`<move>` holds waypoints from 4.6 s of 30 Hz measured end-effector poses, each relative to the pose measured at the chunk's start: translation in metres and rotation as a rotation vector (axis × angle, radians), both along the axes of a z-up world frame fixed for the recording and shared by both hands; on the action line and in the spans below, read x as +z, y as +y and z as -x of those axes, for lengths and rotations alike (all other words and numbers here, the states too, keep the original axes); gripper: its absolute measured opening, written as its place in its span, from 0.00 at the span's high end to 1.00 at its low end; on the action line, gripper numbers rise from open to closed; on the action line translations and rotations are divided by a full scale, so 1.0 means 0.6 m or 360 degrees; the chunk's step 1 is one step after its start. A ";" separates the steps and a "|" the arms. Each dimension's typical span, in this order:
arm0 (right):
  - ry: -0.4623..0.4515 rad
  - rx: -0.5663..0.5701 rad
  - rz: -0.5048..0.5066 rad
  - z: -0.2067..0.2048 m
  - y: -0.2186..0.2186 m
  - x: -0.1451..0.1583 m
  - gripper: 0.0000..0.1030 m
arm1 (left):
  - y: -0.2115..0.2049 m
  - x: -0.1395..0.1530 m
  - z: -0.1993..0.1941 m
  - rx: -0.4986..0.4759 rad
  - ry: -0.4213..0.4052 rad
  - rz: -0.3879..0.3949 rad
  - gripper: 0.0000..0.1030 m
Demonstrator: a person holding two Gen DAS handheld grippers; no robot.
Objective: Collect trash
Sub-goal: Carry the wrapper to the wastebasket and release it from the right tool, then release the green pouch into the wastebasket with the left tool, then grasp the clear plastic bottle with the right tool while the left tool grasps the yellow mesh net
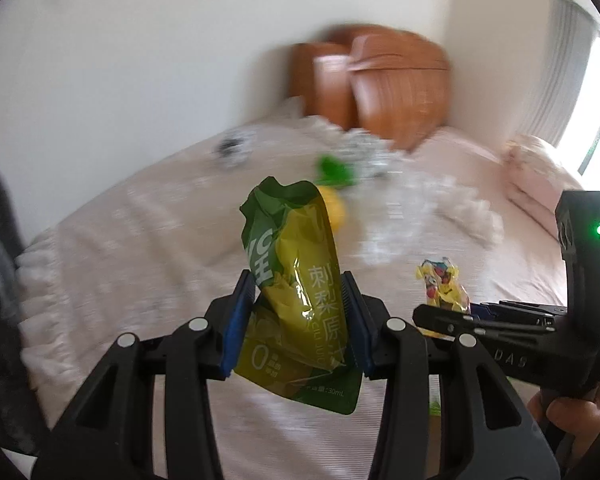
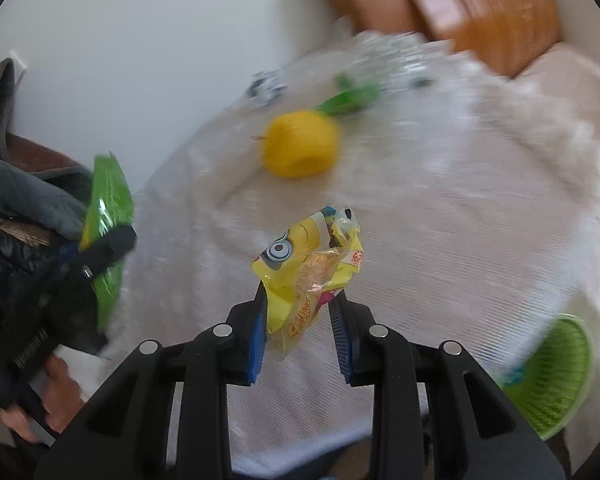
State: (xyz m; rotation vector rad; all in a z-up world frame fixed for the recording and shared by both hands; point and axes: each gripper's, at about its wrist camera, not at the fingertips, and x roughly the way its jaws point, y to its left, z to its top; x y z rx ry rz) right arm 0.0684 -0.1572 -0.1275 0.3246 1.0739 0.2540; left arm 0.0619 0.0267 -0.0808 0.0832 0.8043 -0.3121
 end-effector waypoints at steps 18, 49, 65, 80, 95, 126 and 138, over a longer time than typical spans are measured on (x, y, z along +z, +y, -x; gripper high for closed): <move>0.0040 -0.0952 0.0291 0.309 -0.444 0.009 0.72 | -0.457 -0.045 0.134 -0.0886 0.0127 -0.0056 0.58; 0.0144 -0.1010 0.0236 0.358 -0.556 -0.049 0.69 | -0.583 -0.089 0.179 -0.0991 0.0178 -0.0125 0.08; 0.0357 -0.0911 0.0323 0.266 -0.471 -0.155 0.03 | -0.450 -0.058 0.121 -0.0724 0.0180 -0.0080 0.08; 0.0253 -0.0830 0.0327 0.213 -0.402 -0.090 0.02 | -0.347 -0.044 0.082 -0.0520 0.0181 -0.0012 0.08; 0.0038 -0.0460 0.0254 0.105 -0.247 -0.008 0.02 | -0.125 -0.003 0.058 -0.0036 -0.0041 -0.0139 0.07; -0.0087 -0.0159 0.0601 -0.327 -0.010 -0.087 0.33 | 0.034 -0.064 -0.083 0.0213 0.0102 -0.0076 0.07; -0.0227 -0.0172 0.0404 -0.285 -0.038 -0.031 0.41 | -0.020 -0.090 -0.161 0.0099 0.0084 -0.0035 0.07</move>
